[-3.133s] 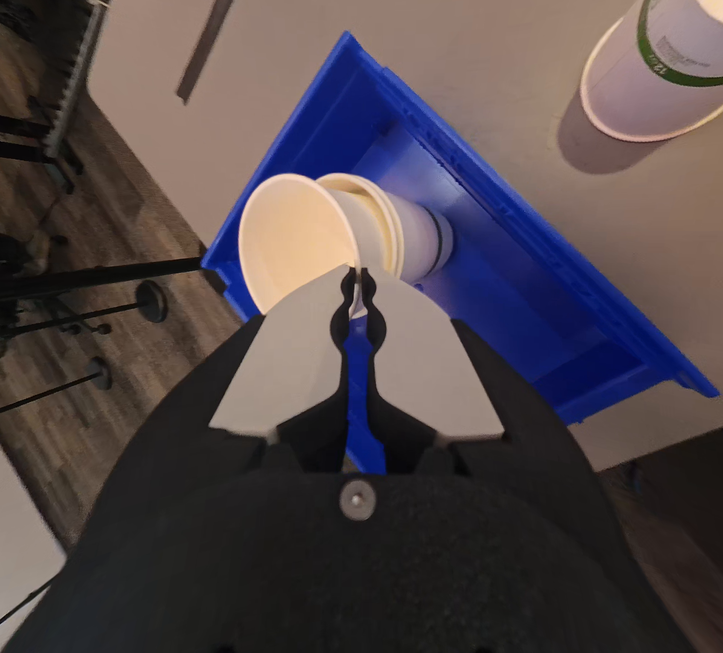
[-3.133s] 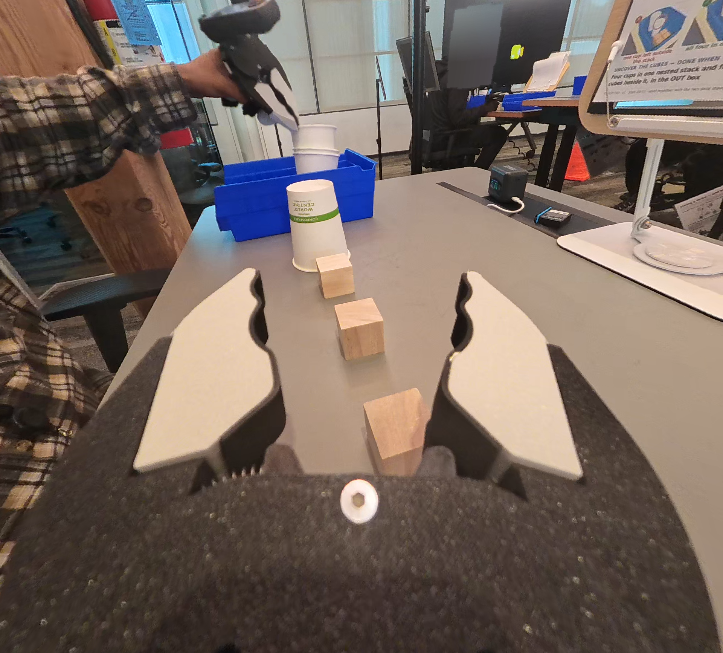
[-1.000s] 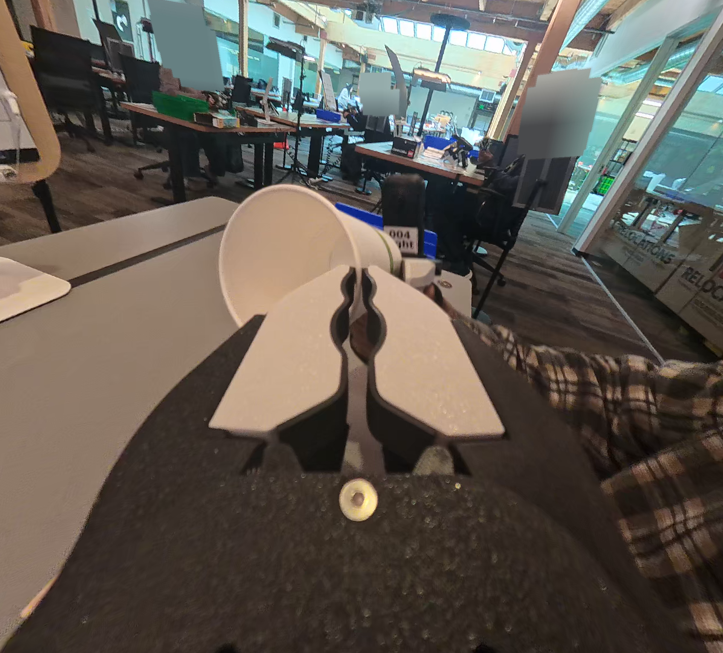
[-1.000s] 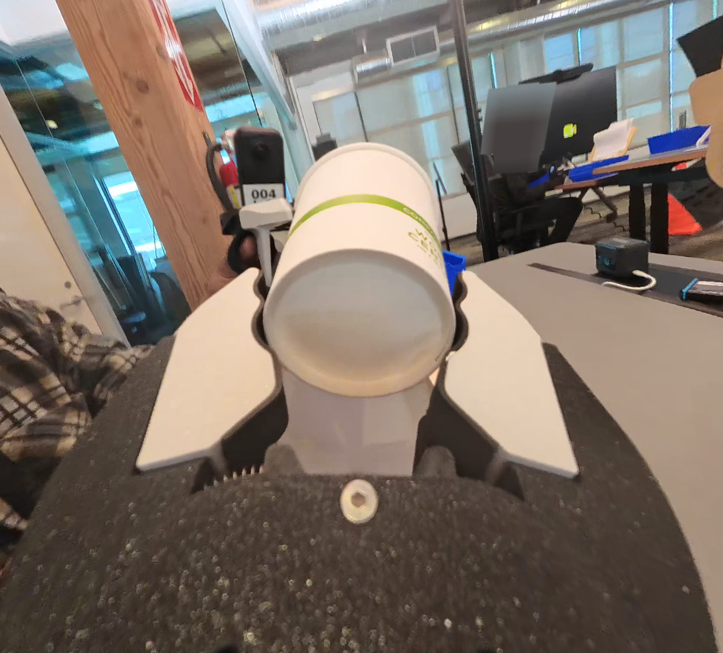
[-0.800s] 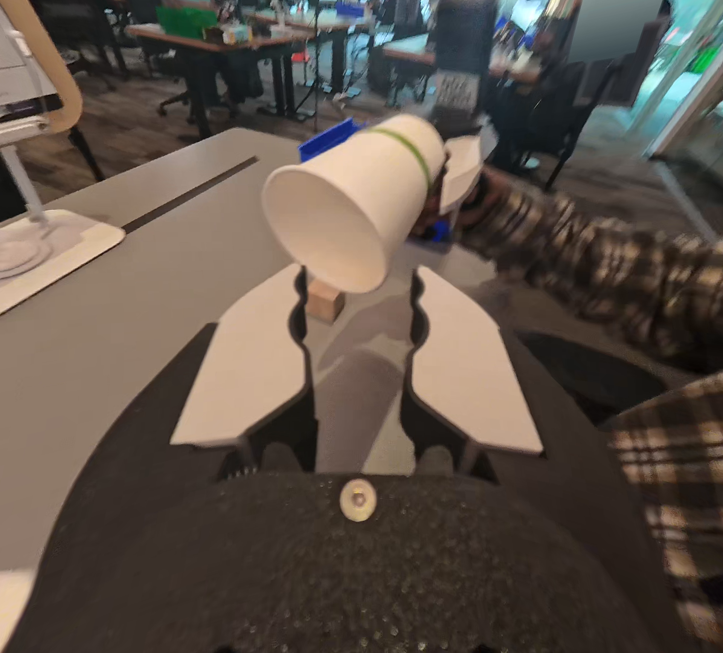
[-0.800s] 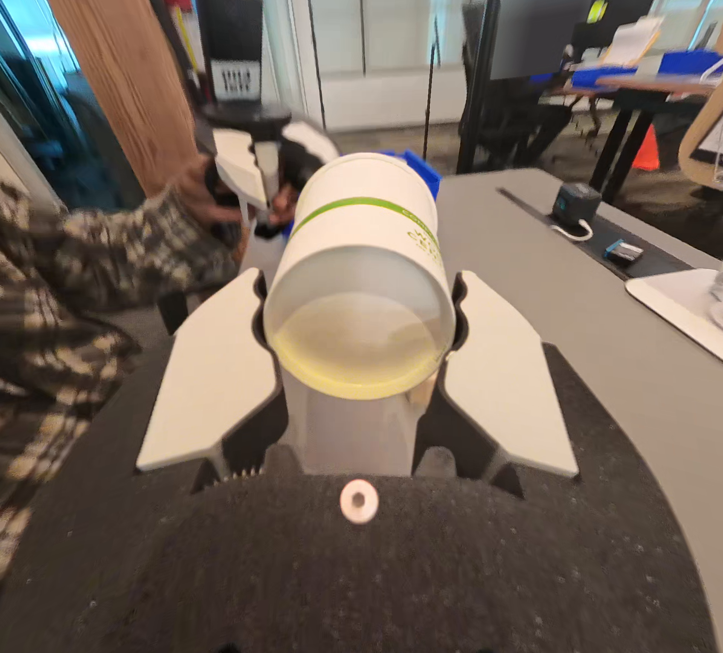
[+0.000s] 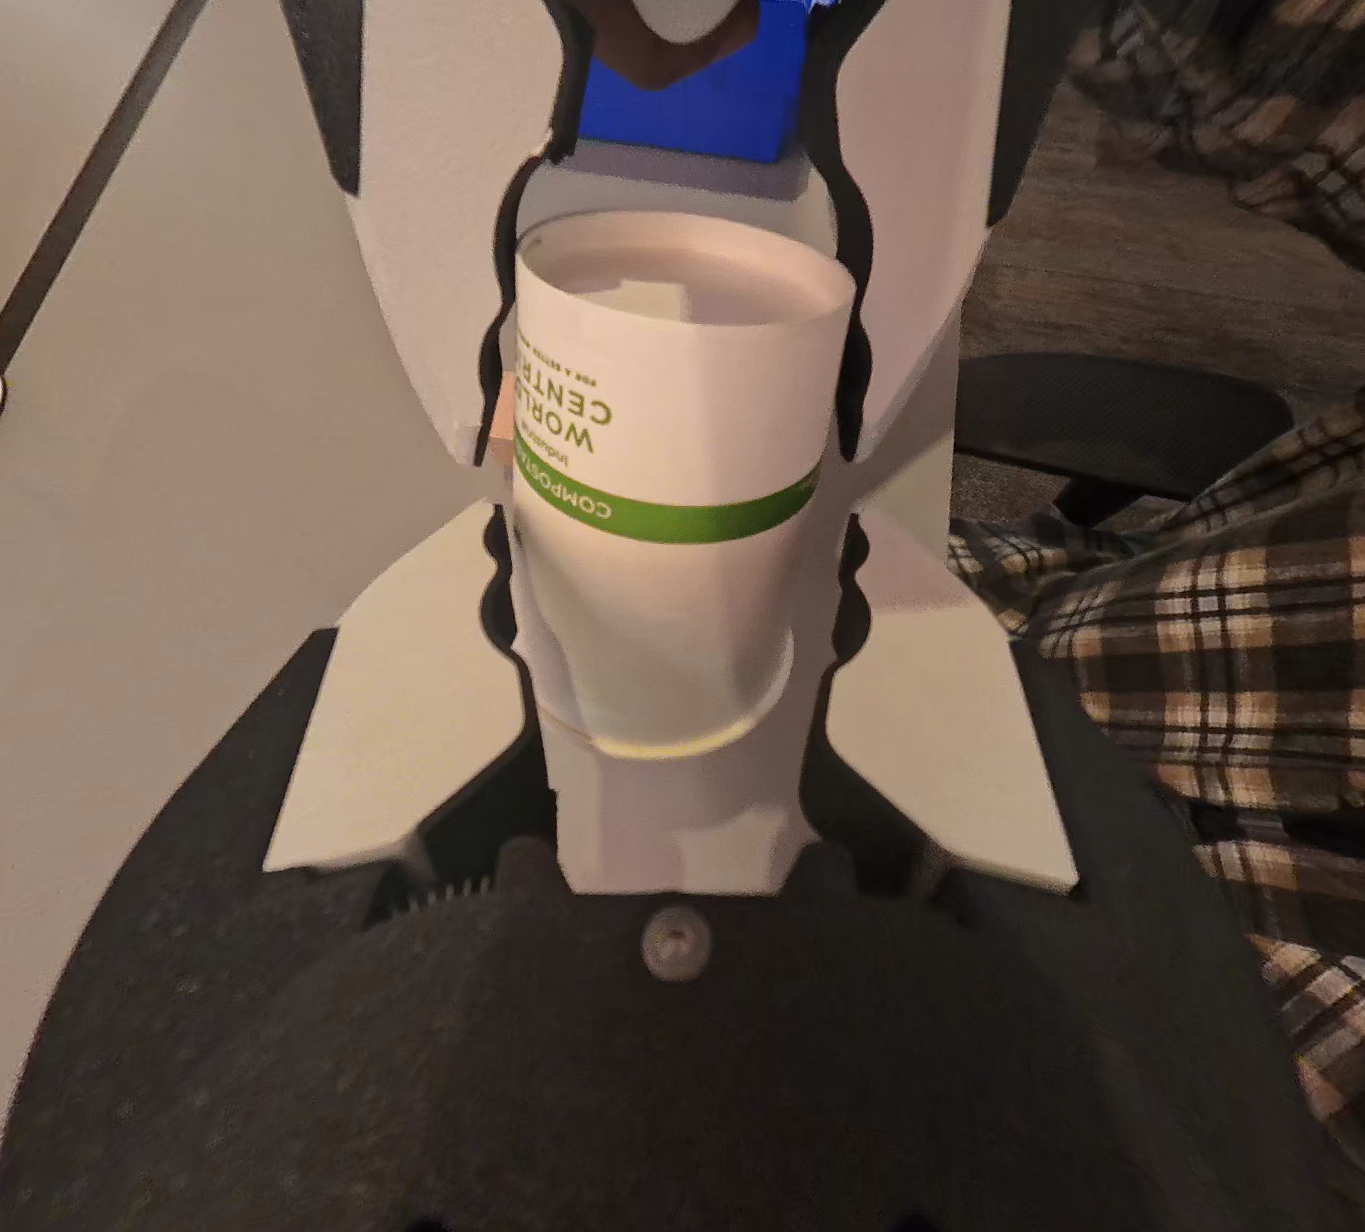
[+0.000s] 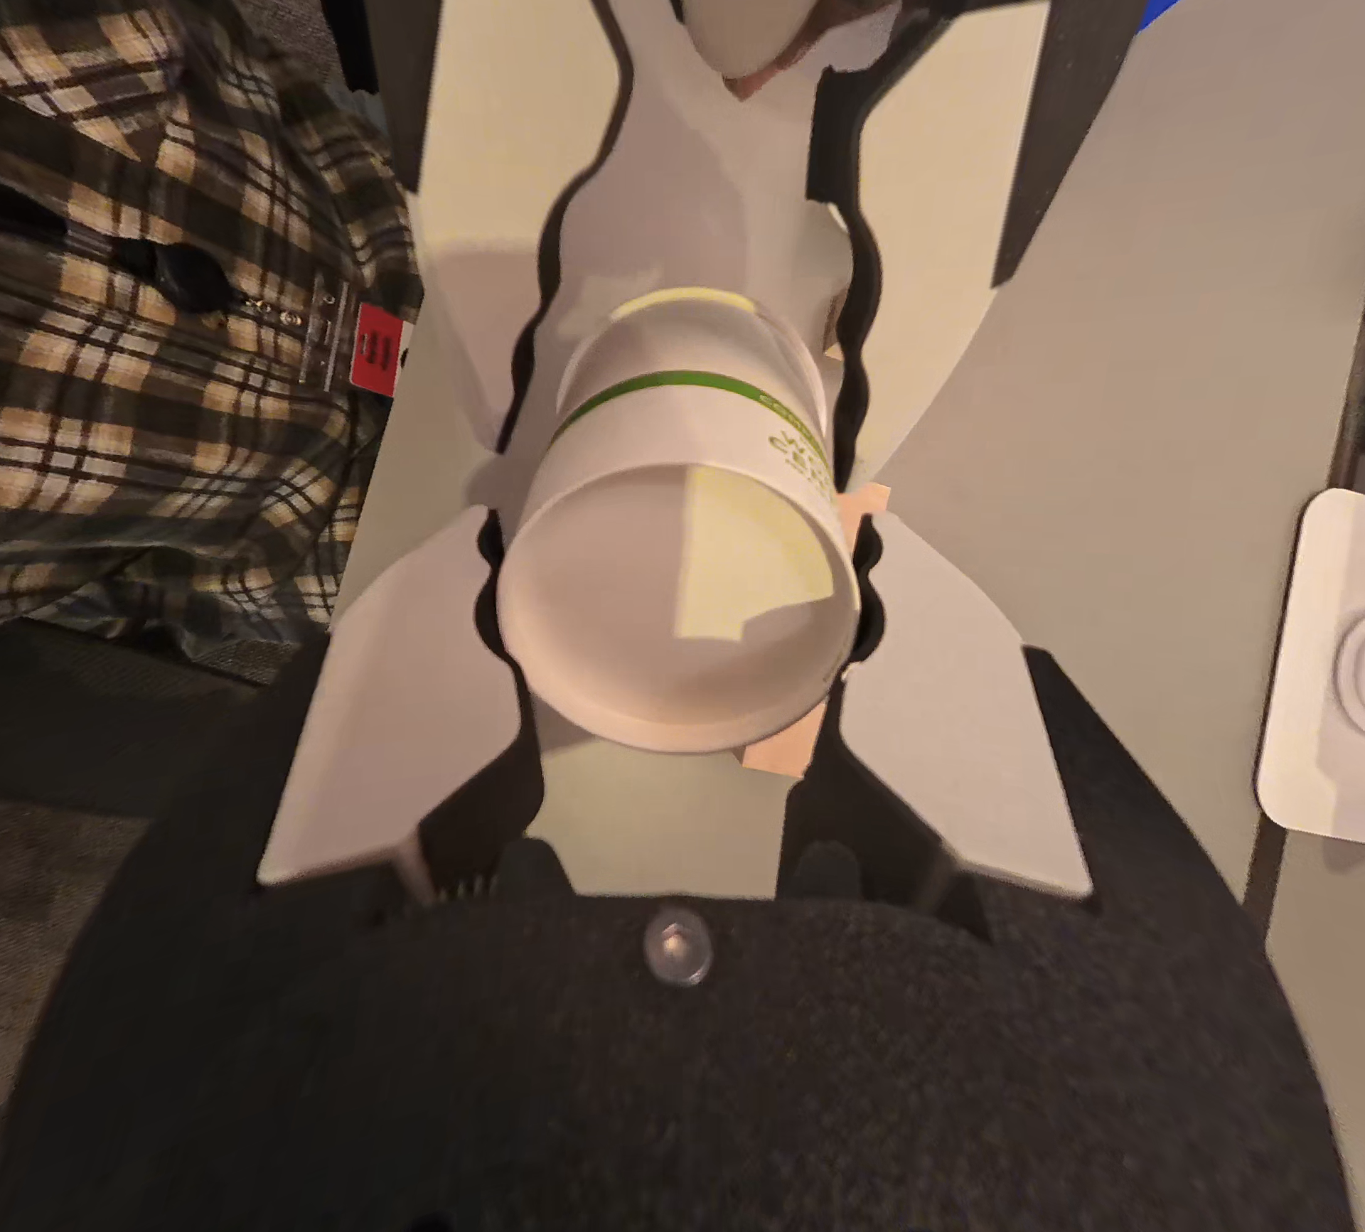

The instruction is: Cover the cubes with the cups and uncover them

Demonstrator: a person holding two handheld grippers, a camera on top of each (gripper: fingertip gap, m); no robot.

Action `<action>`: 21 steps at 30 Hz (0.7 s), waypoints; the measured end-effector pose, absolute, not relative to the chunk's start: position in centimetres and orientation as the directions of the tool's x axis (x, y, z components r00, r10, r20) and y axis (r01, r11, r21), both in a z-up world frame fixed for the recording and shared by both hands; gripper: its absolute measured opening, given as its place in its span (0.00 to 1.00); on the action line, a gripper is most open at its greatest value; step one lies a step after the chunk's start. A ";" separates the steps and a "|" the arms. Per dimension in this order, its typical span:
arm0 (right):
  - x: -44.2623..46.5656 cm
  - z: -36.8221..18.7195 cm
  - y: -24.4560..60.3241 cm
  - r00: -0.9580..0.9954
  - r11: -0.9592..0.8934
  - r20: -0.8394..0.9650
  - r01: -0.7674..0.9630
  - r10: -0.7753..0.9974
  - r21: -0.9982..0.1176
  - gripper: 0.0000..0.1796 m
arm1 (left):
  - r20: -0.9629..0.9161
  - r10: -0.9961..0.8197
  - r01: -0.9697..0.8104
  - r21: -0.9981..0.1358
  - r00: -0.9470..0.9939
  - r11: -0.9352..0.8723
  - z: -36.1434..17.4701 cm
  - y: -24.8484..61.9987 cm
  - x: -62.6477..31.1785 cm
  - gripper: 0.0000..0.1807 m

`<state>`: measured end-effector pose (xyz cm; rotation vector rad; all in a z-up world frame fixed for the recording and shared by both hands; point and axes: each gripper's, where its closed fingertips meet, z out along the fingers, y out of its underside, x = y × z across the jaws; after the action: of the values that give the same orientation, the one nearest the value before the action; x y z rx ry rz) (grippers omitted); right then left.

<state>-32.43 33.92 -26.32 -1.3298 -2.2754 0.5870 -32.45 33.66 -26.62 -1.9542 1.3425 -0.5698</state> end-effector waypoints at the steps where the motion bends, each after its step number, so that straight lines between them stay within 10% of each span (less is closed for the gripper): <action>1: -32.5 -26.4 33.8 -0.447 0.446 0.147 0.696 0.882 -0.563 0.50 | -0.027 -0.930 -0.635 -0.738 0.366 -0.228 -26.9 33.6 -32.5 0.47; 16: -34.1 -24.0 34.9 -0.347 0.356 0.158 0.634 0.924 -0.686 0.55 | -0.046 -0.872 -0.587 -0.757 0.487 -0.287 -27.6 34.4 -34.1 0.44; 21: -33.1 -21.5 39.4 -0.096 0.267 0.254 0.498 0.963 -0.825 0.61 | 0.000 -0.640 -0.290 -0.891 0.768 -0.348 -25.9 36.7 -39.1 0.44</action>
<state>-33.14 39.40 -21.53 -1.3467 -1.7224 0.7172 -39.08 36.66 -25.87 -1.9455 0.7043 -0.4322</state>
